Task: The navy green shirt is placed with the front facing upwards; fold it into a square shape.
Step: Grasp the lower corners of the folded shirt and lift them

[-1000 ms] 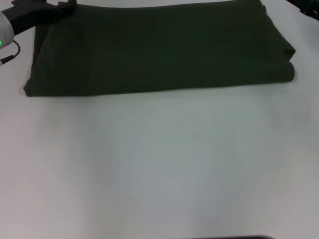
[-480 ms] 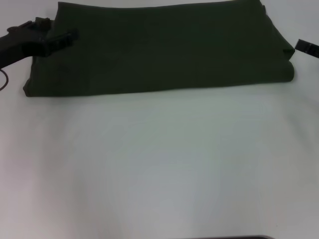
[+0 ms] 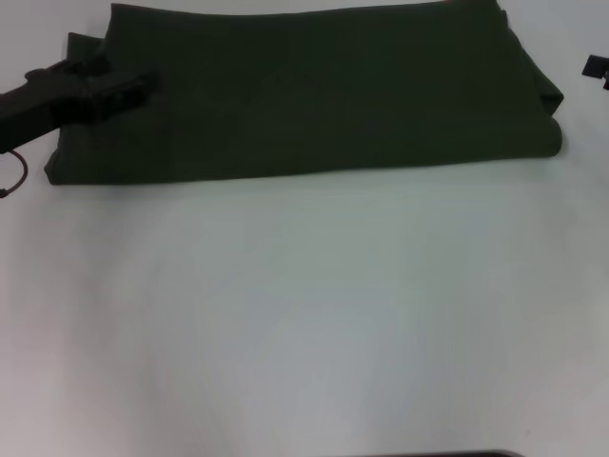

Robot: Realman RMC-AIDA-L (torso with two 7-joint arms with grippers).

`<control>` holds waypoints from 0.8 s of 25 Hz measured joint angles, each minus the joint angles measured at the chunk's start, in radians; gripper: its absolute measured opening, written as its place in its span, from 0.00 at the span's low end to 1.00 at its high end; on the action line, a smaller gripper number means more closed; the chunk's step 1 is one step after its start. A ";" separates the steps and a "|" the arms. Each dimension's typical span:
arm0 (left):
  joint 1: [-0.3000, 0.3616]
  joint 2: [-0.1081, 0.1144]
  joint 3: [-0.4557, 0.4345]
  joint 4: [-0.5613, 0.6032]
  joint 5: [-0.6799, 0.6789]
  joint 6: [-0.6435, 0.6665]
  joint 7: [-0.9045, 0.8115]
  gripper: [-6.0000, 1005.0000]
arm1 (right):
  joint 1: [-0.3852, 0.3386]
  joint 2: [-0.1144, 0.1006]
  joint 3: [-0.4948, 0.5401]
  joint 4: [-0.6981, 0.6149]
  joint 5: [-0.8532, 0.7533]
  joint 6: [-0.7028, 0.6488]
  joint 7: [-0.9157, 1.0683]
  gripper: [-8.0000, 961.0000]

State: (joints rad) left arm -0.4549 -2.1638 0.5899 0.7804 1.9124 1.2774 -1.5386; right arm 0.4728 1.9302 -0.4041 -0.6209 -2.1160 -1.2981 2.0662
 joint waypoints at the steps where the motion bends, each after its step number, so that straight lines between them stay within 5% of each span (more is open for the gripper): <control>1: -0.002 0.000 0.000 -0.004 -0.001 0.004 0.006 0.89 | 0.012 -0.002 -0.002 -0.001 -0.014 0.001 0.020 0.67; 5: -0.006 0.000 0.001 -0.009 -0.006 0.008 0.022 0.89 | 0.063 0.001 -0.033 0.005 -0.068 0.017 0.091 0.67; 10: -0.009 0.002 0.001 -0.009 -0.007 0.008 0.025 0.89 | 0.091 0.030 -0.065 0.009 -0.098 0.076 0.124 0.67; 20: -0.015 0.004 0.001 -0.007 -0.008 0.001 0.025 0.89 | 0.048 0.047 -0.065 0.015 -0.101 0.085 0.137 0.67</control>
State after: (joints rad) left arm -0.4694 -2.1596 0.5906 0.7733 1.9049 1.2786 -1.5138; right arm 0.5204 1.9770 -0.4691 -0.6062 -2.2172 -1.2133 2.2034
